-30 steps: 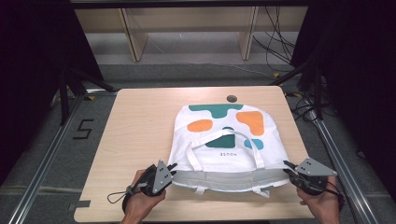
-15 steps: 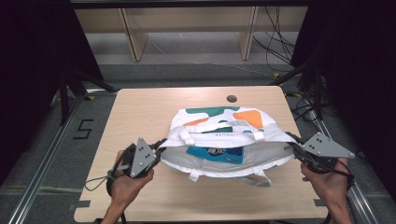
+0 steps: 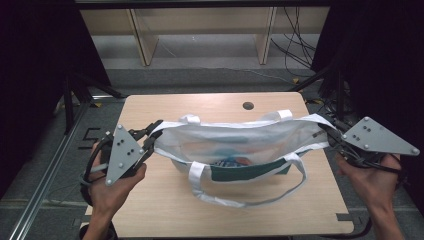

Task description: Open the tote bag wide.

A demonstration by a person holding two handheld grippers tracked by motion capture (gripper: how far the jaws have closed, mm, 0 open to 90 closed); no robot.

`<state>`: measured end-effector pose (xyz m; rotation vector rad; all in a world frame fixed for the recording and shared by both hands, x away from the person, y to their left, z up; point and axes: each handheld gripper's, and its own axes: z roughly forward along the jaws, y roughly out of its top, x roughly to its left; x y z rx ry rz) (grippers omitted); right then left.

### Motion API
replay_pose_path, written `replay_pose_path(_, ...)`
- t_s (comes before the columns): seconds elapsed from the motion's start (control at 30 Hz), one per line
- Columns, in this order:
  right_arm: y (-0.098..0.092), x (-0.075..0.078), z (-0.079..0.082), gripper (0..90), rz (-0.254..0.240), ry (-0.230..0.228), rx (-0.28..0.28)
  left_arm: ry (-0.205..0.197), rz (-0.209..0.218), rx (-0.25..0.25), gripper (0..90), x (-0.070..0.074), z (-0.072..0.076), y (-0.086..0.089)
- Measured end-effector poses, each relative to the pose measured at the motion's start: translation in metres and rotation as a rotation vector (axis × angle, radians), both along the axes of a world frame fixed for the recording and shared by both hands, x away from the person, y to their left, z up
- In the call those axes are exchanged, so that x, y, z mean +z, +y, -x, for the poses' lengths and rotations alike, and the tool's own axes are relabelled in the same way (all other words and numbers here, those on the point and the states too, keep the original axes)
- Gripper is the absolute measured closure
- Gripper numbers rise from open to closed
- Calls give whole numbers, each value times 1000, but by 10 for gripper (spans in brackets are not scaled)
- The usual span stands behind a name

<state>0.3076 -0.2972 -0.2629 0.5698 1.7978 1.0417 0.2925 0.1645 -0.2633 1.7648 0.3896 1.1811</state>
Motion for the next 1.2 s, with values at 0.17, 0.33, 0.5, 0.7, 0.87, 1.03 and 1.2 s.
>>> replay_pose_path(0.17, 3, 4, -12, 884, -10, 3, 3, 73, 91, 3, 867, -3, -16, 1)
replay_pose_path(0.33, 3, -16, -31, 883, -41, 64, 2, 185, 178, -10, 864, -33, -39, 4)
replay_pose_path(0.5, 5, -28, -37, 882, -35, 86, -7, 252, 213, -26, 860, -49, -48, 7)
replay_pose_path(0.7, 5, -41, -39, 882, -13, 139, -2, 342, 222, -19, 854, -79, -54, 5)
replay_pose_path(0.87, 4, -60, -40, 880, -17, 170, 3, 403, 198, -8, 850, -100, -63, 2)
replay_pose_path(1.03, 3, -77, -43, 879, -32, 174, -28, 454, 230, 0, 844, -114, -77, -1)
replay_pose_path(1.2, 1, -100, -55, 879, -34, 245, -54, 493, 175, 17, 839, -133, -87, -7)
